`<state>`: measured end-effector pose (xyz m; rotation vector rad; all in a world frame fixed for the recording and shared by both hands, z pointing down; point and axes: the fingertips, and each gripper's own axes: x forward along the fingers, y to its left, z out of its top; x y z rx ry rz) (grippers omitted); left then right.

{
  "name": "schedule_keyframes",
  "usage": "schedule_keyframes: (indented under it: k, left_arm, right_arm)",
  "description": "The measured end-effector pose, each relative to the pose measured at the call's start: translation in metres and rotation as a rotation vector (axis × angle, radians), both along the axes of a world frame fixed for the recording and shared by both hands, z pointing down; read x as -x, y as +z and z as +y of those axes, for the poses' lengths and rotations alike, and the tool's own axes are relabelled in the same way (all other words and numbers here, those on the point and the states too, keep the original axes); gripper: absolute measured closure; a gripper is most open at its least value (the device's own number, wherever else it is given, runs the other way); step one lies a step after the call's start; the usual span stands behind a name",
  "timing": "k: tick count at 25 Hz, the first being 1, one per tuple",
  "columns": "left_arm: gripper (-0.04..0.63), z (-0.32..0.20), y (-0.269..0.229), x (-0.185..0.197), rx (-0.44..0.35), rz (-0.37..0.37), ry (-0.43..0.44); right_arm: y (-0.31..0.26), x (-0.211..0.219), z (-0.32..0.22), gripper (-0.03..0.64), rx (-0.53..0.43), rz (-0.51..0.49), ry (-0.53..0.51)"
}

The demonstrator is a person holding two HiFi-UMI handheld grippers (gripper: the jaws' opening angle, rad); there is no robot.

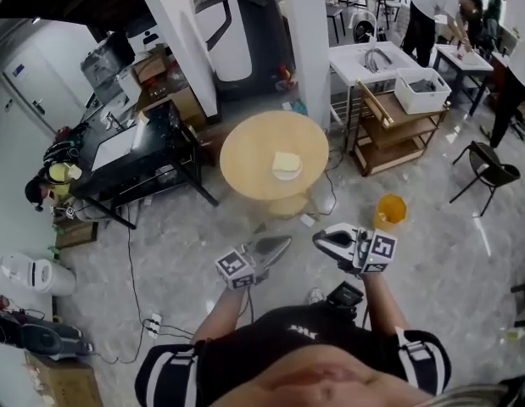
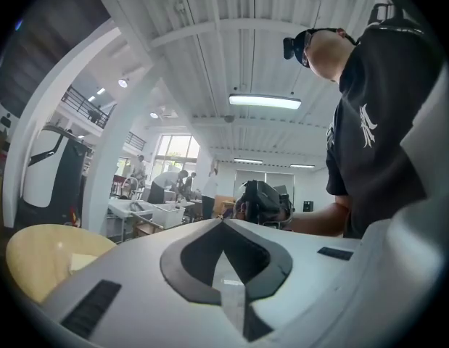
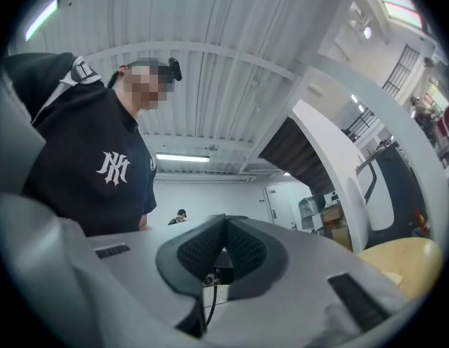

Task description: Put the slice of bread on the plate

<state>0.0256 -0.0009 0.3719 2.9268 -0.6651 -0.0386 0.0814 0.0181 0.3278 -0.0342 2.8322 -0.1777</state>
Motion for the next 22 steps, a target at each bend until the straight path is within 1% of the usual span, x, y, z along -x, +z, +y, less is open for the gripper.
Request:
schedule_keyframes:
  k: [4, 7, 10, 13, 15, 16, 18, 19, 20, 22]
  left_arm:
    - [0.589, 0.072, 0.004, 0.004, 0.009, 0.040, 0.034]
    - [0.589, 0.136, 0.039, 0.025, 0.028, 0.043, 0.040]
    - [0.591, 0.191, 0.059, 0.046, 0.100, 0.083, -0.007]
    - [0.591, 0.232, 0.066, 0.061, 0.149, 0.091, -0.057]
    - [0.591, 0.247, 0.066, 0.066, 0.134, 0.066, -0.082]
    - [0.590, 0.250, 0.062, 0.068, 0.110, 0.047, -0.096]
    - [0.589, 0.251, 0.051, 0.070, 0.050, 0.016, -0.125]
    - [0.589, 0.251, 0.043, 0.070, 0.026, 0.011, -0.140]
    - [0.589, 0.252, 0.035, 0.069, 0.011, 0.014, -0.156]
    - [0.589, 0.261, 0.021, 0.064, 0.009, 0.026, -0.183]
  right_arm:
    - [0.006, 0.016, 0.062, 0.617, 0.033, 0.050, 0.005]
    - [0.023, 0.035, 0.113, 0.617, 0.088, 0.067, 0.004]
    - [0.038, 0.047, 0.159, 0.617, 0.152, 0.064, 0.002]
    - [0.054, 0.054, 0.194, 0.617, 0.176, 0.136, 0.029]
    - [0.057, 0.057, 0.209, 0.617, 0.158, 0.195, 0.036]
    - [0.052, 0.057, 0.215, 0.617, 0.148, 0.197, 0.026]
    - [0.033, 0.051, 0.223, 0.617, 0.144, 0.134, -0.002]
    - [0.022, 0.046, 0.224, 0.618, 0.141, 0.097, -0.007]
    - [0.015, 0.042, 0.226, 0.618, 0.135, 0.075, -0.005]
    - [0.007, 0.034, 0.236, 0.618, 0.118, 0.072, 0.000]
